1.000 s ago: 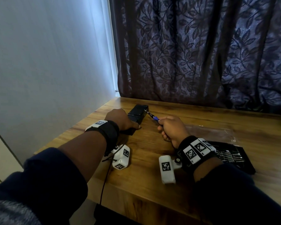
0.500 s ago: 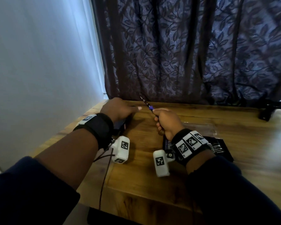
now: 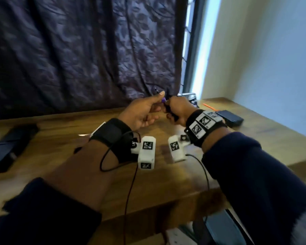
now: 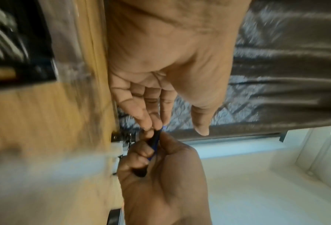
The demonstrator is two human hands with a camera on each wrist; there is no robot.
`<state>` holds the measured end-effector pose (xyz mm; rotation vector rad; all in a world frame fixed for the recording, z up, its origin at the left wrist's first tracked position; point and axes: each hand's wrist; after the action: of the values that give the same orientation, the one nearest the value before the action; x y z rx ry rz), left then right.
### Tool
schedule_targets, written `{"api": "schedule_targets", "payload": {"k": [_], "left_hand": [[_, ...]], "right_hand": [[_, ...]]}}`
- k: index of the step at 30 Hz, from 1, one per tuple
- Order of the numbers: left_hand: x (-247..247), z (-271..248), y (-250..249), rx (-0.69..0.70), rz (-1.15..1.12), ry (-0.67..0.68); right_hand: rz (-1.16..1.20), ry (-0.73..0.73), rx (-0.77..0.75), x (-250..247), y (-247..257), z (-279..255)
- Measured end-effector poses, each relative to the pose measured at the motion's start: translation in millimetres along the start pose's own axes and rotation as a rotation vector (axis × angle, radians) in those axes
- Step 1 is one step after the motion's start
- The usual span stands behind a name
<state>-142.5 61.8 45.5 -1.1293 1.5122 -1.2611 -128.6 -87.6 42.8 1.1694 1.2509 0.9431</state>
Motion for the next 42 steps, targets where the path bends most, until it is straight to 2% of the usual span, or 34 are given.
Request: {"api": "schedule_targets", "payload": {"k": [5,7,13,16,19,25,31,34,38,42], "left_hand": [[79.4,12.0,-0.4,-0.021,0.025,0.116],[98.4,15.5,2.6,-0.022,0.031,0.146],[112.7,18.2,11.6,-0.032,0.06,0.154],[109.0,21.6,14.1,-0.04,0.067,0.136],[103.0,20.1,17.5,-0.057,0.066,0.105],[85.4,4.6,18.1,-0.094,0.052,0.086],[48.7,-14.9,17.2,-0.119,-0.032,-0.002],[22.4,-21.9,14.7,-0.162,-0.105,-0.05],[-16.1,-26.5,12.8,-0.137,-0.201,-0.113],[-58.0,-38.9,12.0,-0.066,-0.361,-0.097]], "right_hand": [[-0.29,-0.267,0.06,-116.3,-33.7,20.4],[-0.375,-0.318,0.085,-153.1,-48.9,32.4],[-0.834,-0.354,0.286,-224.2,-81.9,57.9],[-0.885,-0.308,0.361,-239.1,-91.1,73.1],[-0.814,-0.269,0.434,-244.1,-93.5,75.0],[-0.869,-0.32,0.26,-198.8,-57.0,36.6],[-0.526,-0.289,0.067,-118.3,-20.1,12.9],[-0.48,-0.238,-0.062,-70.8,10.6,-1.2],[-0.495,-0.211,-0.286,-7.7,47.4,-16.6],[-0.443,-0.115,-0.35,46.7,55.0,-36.3]]}}
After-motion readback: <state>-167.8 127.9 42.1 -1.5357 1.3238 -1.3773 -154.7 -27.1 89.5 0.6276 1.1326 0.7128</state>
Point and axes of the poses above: each hand's wrist, its own z-axis towards the middle knuckle, its own x-axis out of the palm, y = z × x, and after that the axes turned 1 degree about z, right-handed
